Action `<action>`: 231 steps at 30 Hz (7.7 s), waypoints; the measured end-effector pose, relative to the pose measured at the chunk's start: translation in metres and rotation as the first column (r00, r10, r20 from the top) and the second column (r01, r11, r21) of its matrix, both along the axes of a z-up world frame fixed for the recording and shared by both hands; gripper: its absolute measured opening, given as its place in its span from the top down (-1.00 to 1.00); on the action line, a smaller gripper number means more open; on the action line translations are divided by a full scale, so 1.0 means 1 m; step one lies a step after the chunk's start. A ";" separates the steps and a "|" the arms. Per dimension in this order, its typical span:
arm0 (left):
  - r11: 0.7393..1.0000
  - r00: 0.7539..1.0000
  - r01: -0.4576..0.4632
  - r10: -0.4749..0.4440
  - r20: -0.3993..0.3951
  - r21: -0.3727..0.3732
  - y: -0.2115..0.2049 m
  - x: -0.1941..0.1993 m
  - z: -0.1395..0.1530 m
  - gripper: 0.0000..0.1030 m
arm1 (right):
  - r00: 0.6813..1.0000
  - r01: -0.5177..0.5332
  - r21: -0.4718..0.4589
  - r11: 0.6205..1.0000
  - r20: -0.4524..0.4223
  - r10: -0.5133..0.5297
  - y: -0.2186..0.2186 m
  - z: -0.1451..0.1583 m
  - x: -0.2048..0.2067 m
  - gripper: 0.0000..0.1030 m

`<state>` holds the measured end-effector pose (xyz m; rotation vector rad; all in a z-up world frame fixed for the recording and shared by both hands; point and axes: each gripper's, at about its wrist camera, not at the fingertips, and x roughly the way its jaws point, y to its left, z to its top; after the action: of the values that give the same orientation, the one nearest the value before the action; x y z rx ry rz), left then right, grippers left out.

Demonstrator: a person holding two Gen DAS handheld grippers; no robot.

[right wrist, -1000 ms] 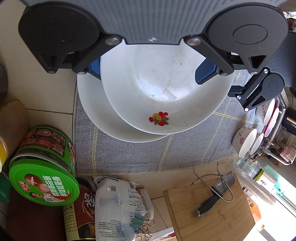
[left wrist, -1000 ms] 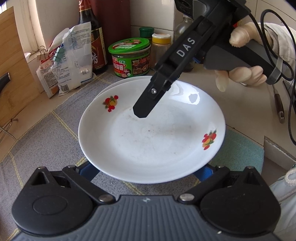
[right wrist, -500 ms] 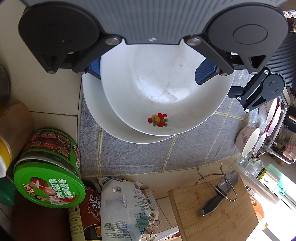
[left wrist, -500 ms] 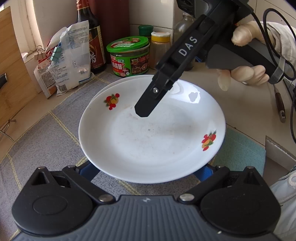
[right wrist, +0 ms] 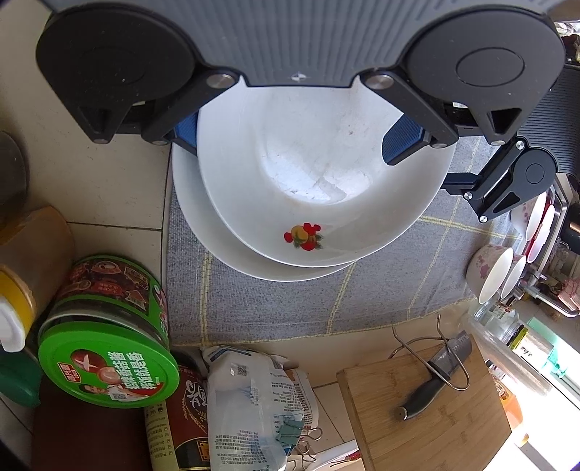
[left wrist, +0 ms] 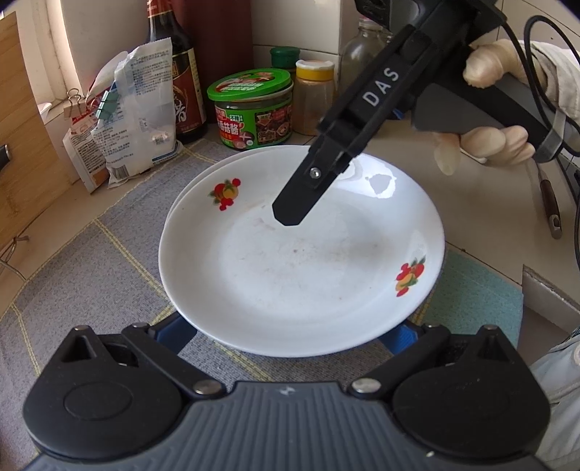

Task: Organize plates and bowls
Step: 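Lower the held plate onto the plate stack, then open the right tool to release the plate on the stack, then move the right tool toward the white bowls on the mat, then grasp the rim of a plain white bowl with the right tool, then carry the held white bowl toward the plate stack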

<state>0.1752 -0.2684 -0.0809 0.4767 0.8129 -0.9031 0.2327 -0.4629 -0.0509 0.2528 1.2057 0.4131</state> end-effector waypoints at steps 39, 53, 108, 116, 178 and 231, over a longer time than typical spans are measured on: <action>1.000 0.999 0.007 -0.006 0.043 -0.022 -0.002 -0.006 0.003 -0.98 | 0.999 0.040 -0.022 0.999 0.032 -0.039 -0.008 0.014 -0.011 -0.96; 1.000 0.999 -0.001 0.002 0.045 -0.031 0.001 -0.007 0.002 -0.98 | 0.998 0.056 -0.059 0.997 0.030 -0.054 -0.004 0.018 -0.015 -0.96; 0.736 0.723 -0.624 0.672 0.162 -0.264 0.191 -0.069 0.046 -0.99 | 0.851 -0.191 -0.244 0.951 0.442 0.284 0.177 0.050 -0.036 -1.00; 0.783 0.775 -0.567 0.612 0.156 -0.258 0.289 -0.082 0.030 -0.99 | 0.875 -0.182 -0.246 0.952 0.402 0.271 0.277 0.045 -0.041 -1.00; 0.842 0.846 -0.494 0.523 0.103 -0.217 0.420 -0.033 -0.028 -0.83 | 0.862 -0.423 -0.180 0.888 0.222 0.456 0.499 0.008 0.007 -0.88; 0.907 0.909 -0.379 0.401 0.108 -0.182 0.375 -0.041 -0.002 -0.75 | 0.909 -0.340 -0.094 0.936 0.221 0.352 0.442 0.029 -0.020 -0.64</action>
<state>0.1344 0.1063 -0.0829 0.2233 0.6676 -0.5455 0.2124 -0.0205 -0.0220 -0.0610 1.0254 0.6996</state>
